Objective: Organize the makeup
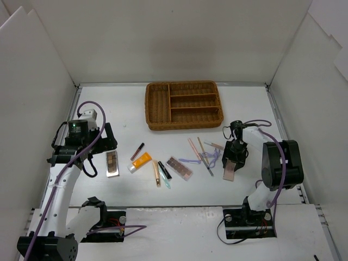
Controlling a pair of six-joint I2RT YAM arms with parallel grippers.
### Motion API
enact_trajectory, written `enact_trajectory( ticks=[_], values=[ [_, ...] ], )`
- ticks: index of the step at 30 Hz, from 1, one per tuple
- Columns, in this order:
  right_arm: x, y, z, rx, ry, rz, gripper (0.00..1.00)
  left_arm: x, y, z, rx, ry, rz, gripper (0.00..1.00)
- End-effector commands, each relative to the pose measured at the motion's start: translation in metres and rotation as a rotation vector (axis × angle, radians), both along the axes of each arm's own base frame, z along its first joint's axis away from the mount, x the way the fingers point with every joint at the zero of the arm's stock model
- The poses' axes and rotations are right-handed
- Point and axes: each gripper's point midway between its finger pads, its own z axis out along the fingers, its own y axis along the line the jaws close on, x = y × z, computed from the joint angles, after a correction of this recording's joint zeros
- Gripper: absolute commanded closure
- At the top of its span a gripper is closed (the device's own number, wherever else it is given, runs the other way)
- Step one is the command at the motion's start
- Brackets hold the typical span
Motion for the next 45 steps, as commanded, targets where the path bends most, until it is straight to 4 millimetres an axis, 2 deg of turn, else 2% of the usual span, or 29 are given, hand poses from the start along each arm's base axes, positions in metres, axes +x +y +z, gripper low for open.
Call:
enact_trajectory(
  ticks=[1, 3, 7, 10, 14, 16, 17, 19, 22, 24, 28, 32, 33, 35, 36, 38, 40, 44, 45],
  values=[
    [0.012, -0.02, 0.012, -0.102, -0.064, -0.019, 0.78, 0.014, 0.0, 0.014, 0.008, -0.063, -0.013, 0.0],
    [0.016, -0.027, 0.02, -0.141, -0.101, -0.022, 0.86, 0.015, -0.002, 0.014, 0.002, -0.058, -0.018, 0.01],
    [0.025, -0.028, 0.041, -0.14, -0.181, -0.031, 0.96, 0.018, -0.005, 0.014, -0.011, -0.056, -0.027, 0.01],
    [0.038, -0.027, 0.065, -0.135, -0.264, -0.037, 1.0, 0.021, -0.006, 0.014, -0.017, -0.051, -0.032, 0.01],
    [0.065, -0.021, 0.112, -0.096, -0.406, -0.043, 1.0, 0.025, -0.008, 0.016, -0.023, -0.049, -0.037, 0.0],
    [0.075, -0.016, 0.129, -0.077, -0.455, -0.025, 1.0, 0.026, -0.008, 0.017, -0.025, -0.052, -0.039, 0.01],
    [0.085, -0.014, 0.146, -0.072, -0.507, -0.02, 1.0, 0.025, -0.008, 0.015, -0.024, -0.043, -0.04, 0.01],
    [0.095, -0.001, 0.163, -0.014, -0.551, 0.01, 1.0, 0.025, -0.008, 0.015, -0.025, -0.044, -0.039, 0.01],
    [0.123, 0.019, 0.205, 0.034, -0.66, 0.061, 1.0, 0.025, -0.008, 0.015, -0.025, -0.043, -0.039, 0.01],
    [0.134, 0.029, 0.218, 0.061, -0.694, 0.083, 1.0, 0.024, -0.008, 0.016, -0.023, -0.049, -0.037, 0.01],
    [0.166, 0.061, 0.248, 0.136, -0.781, 0.147, 1.0, 0.02, -0.004, 0.016, -0.011, -0.049, -0.021, 0.01],
    [0.192, 0.099, 0.263, 0.214, -0.828, 0.223, 1.0, 0.016, -0.002, 0.015, -0.005, -0.047, -0.008, 0.01],
    [0.2, 0.114, 0.264, 0.232, -0.834, 0.25, 1.0, 0.014, -0.001, 0.012, -0.004, -0.038, -0.004, 0.01],
    [0.211, 0.132, 0.269, 0.264, -0.855, 0.28, 1.0, 0.012, 0.0, 0.011, -0.002, -0.039, 0.002, 0.01],
    [0.218, 0.15, 0.269, 0.288, -0.86, 0.308, 1.0, 0.01, 0.0, 0.009, -0.004, -0.03, 0.007, 0.01],
    [0.229, 0.17, 0.274, 0.326, -0.881, 0.329, 1.0, 0.007, 0.002, 0.007, 0.001, -0.025, 0.016, 0.01],
    [0.243, 0.198, 0.275, 0.374, -0.902, 0.362, 1.0, 0.002, 0.002, 0.003, 0.0, -0.014, 0.026, 0.01],
    [0.262, 0.245, 0.268, 0.443, -0.917, 0.412, 1.0, -0.005, 0.004, -0.006, -0.003, 0.01, 0.047, 0.01],
    [0.272, 0.256, 0.262, 0.462, -0.92, 0.414, 1.0, -0.007, 0.003, -0.006, -0.011, 0.008, 0.052, 0.01]
  ],
)
